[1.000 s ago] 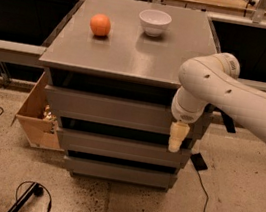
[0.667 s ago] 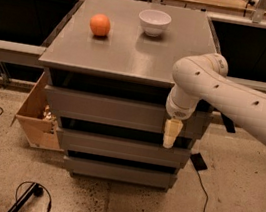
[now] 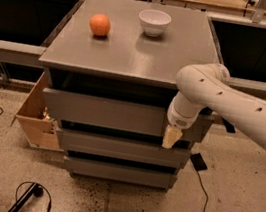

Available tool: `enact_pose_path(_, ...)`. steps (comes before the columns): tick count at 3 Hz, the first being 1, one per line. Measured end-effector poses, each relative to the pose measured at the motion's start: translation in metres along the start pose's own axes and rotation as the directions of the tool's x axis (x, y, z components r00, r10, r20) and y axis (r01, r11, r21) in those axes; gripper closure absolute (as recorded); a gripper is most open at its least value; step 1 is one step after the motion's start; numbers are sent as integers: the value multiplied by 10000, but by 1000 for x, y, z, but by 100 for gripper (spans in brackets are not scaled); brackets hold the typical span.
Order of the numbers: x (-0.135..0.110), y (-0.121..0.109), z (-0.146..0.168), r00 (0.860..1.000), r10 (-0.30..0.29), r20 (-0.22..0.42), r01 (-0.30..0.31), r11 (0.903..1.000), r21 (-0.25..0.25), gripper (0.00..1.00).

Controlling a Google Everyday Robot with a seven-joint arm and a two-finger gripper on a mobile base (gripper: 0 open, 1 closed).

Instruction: Open top drawer

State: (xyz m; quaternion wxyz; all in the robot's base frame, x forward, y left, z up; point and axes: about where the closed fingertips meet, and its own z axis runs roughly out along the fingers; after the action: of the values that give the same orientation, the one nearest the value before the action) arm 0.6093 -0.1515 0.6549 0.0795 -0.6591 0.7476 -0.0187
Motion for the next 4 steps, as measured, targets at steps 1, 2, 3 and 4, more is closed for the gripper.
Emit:
enact_pose_path(1,4,8,-6,9999,95,-38,-96,9999,-123,62)
enact_pose_path(2,3,6,-18,9999,96,-38,-96,9999,-123,93)
enact_pose_path(3,3,7,-19,9999,97,-39,-98,9999,-125,100)
enact_pose_path(4,27,37,-24,9986,441,-278,-458,9970,-621,100)
